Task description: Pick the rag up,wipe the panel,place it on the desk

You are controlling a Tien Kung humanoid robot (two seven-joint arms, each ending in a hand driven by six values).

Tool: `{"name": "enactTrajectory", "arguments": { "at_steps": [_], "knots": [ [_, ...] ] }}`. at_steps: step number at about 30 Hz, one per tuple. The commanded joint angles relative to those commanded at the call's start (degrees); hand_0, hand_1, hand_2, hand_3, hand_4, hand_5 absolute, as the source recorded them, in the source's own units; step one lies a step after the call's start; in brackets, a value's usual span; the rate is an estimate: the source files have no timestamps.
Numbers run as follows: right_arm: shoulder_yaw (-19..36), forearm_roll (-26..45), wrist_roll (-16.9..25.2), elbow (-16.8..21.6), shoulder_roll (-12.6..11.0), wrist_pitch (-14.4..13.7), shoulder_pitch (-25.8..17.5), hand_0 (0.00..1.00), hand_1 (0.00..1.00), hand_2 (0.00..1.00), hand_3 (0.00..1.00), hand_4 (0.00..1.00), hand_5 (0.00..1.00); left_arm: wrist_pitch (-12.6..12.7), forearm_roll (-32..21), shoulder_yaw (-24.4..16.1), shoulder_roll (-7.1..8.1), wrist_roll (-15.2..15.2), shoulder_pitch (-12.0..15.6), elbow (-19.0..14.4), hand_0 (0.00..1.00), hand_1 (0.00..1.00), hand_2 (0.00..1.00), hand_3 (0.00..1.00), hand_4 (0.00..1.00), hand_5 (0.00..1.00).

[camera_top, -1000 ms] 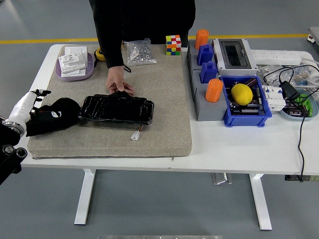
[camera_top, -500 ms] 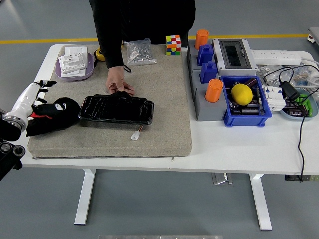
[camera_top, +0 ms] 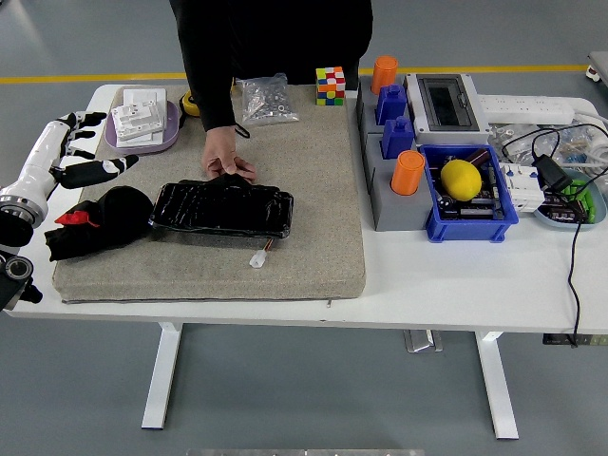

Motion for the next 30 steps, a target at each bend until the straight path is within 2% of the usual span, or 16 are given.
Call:
{"name": "enactTrajectory", "arguments": {
  "at_steps": [1,6,7,8,10,12,13,18,19,24,25,30],
  "knots": [
    [-0.02,0.05,0.01,0.01,0.00,-0.03,-0.03,0.706,0.575,0.678,0.611,0.998,0.599,0.08,-0.21,-0.27,0.06,-0.16,0.08,-0.59,0.730,0.840,0.849,0.807,0.912,0.269],
    [-0.21,0.10,-0.04,0.04,-0.05,-0.05,-0.15,0.706,0.575,0.678,0.611,0.998,0.599,0.79,-0.90,-1.20,0.18,-1.55,0.28,-3.03,0.730,0.840,0.849,0.807,0.912,0.269],
    [-0.25,0.14,-0.03,0.07,-0.04,-0.08,-0.19,0.708,0.575,0.678,0.612,0.998,0.600,1.14,-1.40,-1.44,0.14,-2.30,0.39,-3.59,0.772,0.842,0.827,0.764,0.904,0.272],
    [-0.28,0.17,-0.02,0.09,-0.03,-0.11,-0.21,0.708,0.575,0.678,0.612,0.998,0.600,1.38,-1.81,-1.56,0.10,-2.88,0.44,-3.91,0.772,0.842,0.827,0.764,0.904,0.272],
    [-0.43,0.20,-0.04,0.10,-0.04,-0.12,-0.23,0.708,0.575,0.678,0.612,0.998,0.600,1.83,-2.96,-1.78,-0.01,-4.32,0.54,-4.51,0.772,0.842,0.827,0.764,0.904,0.272],
    [-0.53,0.25,-0.02,0.13,-0.04,-0.17,-0.28,0.708,0.575,0.678,0.612,0.998,0.600,2.94,-5.76,-1.93,-0.21,-7.21,0.69,-5.36,0.772,0.842,0.827,0.764,0.904,0.272],
    [-0.56,0.24,-0.04,0.12,-0.04,-0.17,-0.29,0.707,0.575,0.678,0.611,0.998,0.599,3.16,-6.72,-1.94,-0.27,-8.14,0.73,-5.56,0.762,0.797,0.788,0.670,0.886,0.255],
    [-0.97,0.42,0.02,0.20,-0.10,-0.32,-0.38,0.707,0.575,0.678,0.611,0.998,0.599,4.93,-12.06,-1.56,-0.46,-12.15,0.71,-5.89,0.762,0.797,0.788,0.670,0.886,0.255],
    [-1.08,0.49,0.06,0.21,-0.11,-0.39,-0.37,0.707,0.575,0.678,0.611,0.998,0.600,4.88,-13.50,-1.36,-0.43,-13.05,0.71,-5.74,0.730,0.768,0.753,0.630,0.864,0.260],
    [-1.69,0.77,0.23,0.32,-0.12,-0.65,-0.27,0.707,0.575,0.678,0.611,0.998,0.600,3.69,-24.22,0.36,-0.34,-18.11,1.11,-5.38,0.730,0.768,0.753,0.630,0.864,0.260],
    [-1.81,0.83,0.26,0.36,-0.11,-0.68,-0.26,0.707,0.575,0.678,0.611,0.998,0.599,3.53,-26.35,0.56,-0.45,-18.97,1.30,-5.40,0.690,0.745,0.692,0.606,0.841,0.252],
    [-1.89,0.79,0.20,0.43,-0.12,-0.75,-0.41,0.707,0.575,0.678,0.611,0.998,0.599,2.34,-37.20,1.22,-0.80,-22.04,2.19,-5.68,0.690,0.745,0.692,0.606,0.841,0.252]
  ]
}}
